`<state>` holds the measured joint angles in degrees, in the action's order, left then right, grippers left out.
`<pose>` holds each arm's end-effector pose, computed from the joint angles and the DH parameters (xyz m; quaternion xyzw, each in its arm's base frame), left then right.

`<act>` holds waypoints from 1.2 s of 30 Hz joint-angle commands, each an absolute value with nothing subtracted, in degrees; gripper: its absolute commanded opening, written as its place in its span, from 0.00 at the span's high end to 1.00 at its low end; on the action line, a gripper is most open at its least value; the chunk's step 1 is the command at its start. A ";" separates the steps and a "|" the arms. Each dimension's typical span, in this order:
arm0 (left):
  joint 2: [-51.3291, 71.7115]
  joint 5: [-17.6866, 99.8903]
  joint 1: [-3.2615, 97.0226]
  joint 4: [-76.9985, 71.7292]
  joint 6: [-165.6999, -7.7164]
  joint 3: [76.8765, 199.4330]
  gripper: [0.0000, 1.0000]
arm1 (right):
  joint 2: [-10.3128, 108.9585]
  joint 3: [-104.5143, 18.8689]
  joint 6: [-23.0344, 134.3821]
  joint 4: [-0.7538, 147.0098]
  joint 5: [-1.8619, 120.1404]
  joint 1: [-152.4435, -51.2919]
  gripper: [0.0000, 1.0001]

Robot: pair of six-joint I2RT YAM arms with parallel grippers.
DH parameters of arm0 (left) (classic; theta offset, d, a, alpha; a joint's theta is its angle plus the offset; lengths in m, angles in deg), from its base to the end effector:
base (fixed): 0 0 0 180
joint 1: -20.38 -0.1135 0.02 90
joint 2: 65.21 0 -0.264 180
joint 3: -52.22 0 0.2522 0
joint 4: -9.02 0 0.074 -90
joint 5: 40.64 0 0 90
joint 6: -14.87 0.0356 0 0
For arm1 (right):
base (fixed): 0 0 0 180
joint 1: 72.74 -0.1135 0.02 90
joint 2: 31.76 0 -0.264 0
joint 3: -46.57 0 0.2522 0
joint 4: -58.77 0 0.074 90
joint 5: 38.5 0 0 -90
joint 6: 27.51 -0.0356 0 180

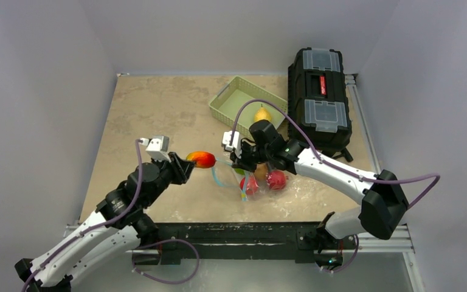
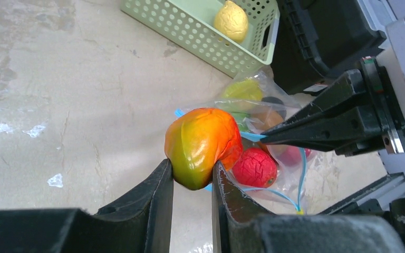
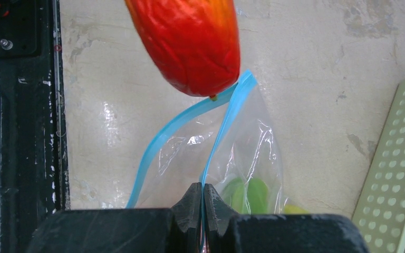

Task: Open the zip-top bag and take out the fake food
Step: Place the fake fruit in the bin.

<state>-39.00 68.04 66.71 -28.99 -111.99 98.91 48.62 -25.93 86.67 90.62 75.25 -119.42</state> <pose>0.0926 -0.0805 0.2859 -0.0299 0.8011 -0.2893 0.5231 0.2007 0.2337 0.2711 -0.5848 0.6712 0.2638 0.3713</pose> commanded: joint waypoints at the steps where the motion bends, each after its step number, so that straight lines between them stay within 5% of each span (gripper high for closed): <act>1: -34.57 72.35 65.73 -23.94 -109.66 103.52 1.00 | 46.16 -25.81 87.77 90.29 77.04 -118.90 1.00; 36: 17.06 51.30 46.65 1.47 -121.13 130.28 1.00 | 45.69 -25.69 89.30 90.70 78.12 -118.80 1.00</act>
